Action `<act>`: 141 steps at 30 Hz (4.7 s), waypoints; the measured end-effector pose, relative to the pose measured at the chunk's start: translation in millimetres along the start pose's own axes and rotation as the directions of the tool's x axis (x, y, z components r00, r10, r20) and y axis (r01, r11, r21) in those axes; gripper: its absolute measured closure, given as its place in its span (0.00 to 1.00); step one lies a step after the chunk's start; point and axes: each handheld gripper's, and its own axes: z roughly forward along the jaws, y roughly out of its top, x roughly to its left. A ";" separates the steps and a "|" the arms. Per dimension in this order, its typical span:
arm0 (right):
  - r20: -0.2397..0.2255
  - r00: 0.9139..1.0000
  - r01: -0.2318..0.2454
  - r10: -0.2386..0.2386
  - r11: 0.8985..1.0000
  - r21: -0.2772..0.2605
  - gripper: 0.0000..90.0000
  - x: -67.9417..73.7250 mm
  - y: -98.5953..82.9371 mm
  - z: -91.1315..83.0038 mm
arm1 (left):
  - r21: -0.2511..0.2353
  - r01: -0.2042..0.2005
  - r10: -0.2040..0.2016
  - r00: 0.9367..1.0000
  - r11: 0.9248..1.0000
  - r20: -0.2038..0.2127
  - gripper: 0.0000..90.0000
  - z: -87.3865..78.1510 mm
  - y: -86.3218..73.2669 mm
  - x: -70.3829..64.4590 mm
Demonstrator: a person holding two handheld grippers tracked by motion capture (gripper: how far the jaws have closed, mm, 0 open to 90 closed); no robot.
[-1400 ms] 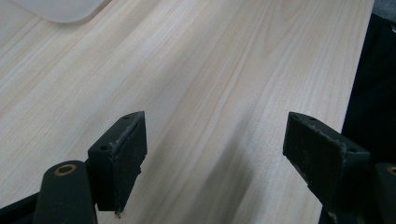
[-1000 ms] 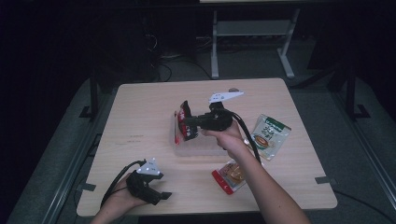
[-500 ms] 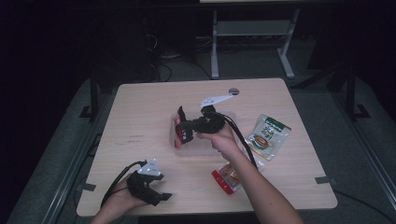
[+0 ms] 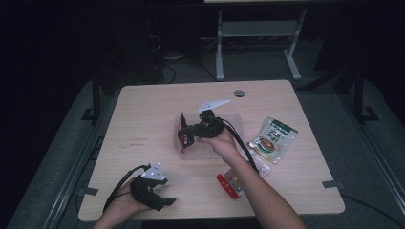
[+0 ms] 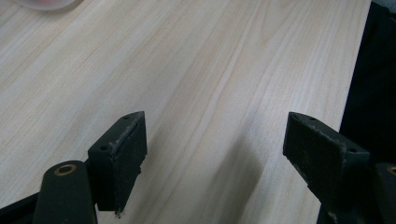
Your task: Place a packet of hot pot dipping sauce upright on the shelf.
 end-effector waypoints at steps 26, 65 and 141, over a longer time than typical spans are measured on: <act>0.057 0.997 0.043 -0.043 0.999 0.007 0.37 11.2 4.0 -22.1 | -0.014 0.013 -0.013 1.000 1.000 0.013 0.24 3.0 -0.9 0.0; 0.142 0.973 0.160 -0.183 0.974 0.161 0.32 40.9 -76.7 -138.5 | -0.044 0.029 -0.030 0.999 0.999 -0.014 0.23 -2.2 2.8 -1.5; 0.269 0.963 -0.090 0.001 0.944 0.318 1.00 -48.0 -160.2 -171.0 | -0.042 0.013 -0.014 1.000 0.999 -0.018 0.17 -0.4 4.2 -3.2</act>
